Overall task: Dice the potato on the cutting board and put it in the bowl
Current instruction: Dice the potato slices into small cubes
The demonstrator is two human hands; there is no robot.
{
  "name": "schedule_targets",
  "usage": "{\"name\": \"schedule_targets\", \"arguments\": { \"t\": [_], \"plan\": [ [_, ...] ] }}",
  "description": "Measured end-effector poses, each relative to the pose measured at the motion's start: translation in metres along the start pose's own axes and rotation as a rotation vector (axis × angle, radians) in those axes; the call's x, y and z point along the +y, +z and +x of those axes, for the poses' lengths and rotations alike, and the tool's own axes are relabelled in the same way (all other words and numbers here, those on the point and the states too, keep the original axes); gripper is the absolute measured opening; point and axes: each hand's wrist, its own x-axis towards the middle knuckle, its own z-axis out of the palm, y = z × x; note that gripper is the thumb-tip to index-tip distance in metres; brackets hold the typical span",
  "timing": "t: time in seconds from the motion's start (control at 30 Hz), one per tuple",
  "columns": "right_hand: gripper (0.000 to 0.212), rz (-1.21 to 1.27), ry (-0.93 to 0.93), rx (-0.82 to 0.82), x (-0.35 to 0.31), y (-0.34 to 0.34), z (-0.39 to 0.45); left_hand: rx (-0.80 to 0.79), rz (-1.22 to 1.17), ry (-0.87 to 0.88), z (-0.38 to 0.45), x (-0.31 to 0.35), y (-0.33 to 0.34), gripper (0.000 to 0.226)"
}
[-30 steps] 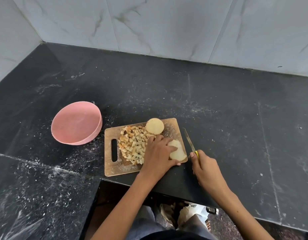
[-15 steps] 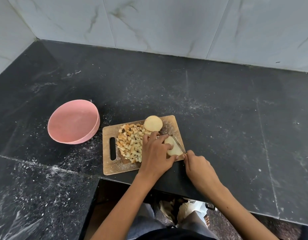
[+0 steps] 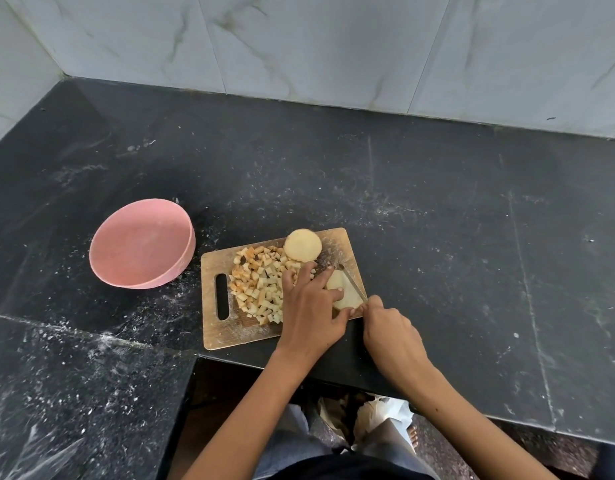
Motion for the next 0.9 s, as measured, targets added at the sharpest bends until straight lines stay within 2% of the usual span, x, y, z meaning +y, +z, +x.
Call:
{"name": "schedule_targets", "arguments": {
  "t": [0.1,0.37,0.67,0.77,0.9],
  "plan": [
    [0.006,-0.058,0.023,-0.028,0.001,0.003,-0.002,0.0,-0.002,-0.033,-0.001,0.002,0.001,0.023],
    [0.021,-0.036,-0.014,-0.061,0.031,0.024,-0.043,0.039,0.014,-0.061,-0.001,0.005,0.004,0.022],
    [0.029,0.101,-0.035,0.018,0.046,0.009,-0.053,0.058,0.006,0.0,-0.001,0.001,0.002,0.024],
    [0.026,0.174,-0.087,0.05,0.037,0.002,-0.038,0.037,0.019,0.006,-0.001,0.0,0.0,0.024],
    [0.027,0.146,-0.105,0.077,0.023,0.001,-0.013,0.024,0.018,0.012,-0.002,0.0,-0.002,0.023]
  ]
}}
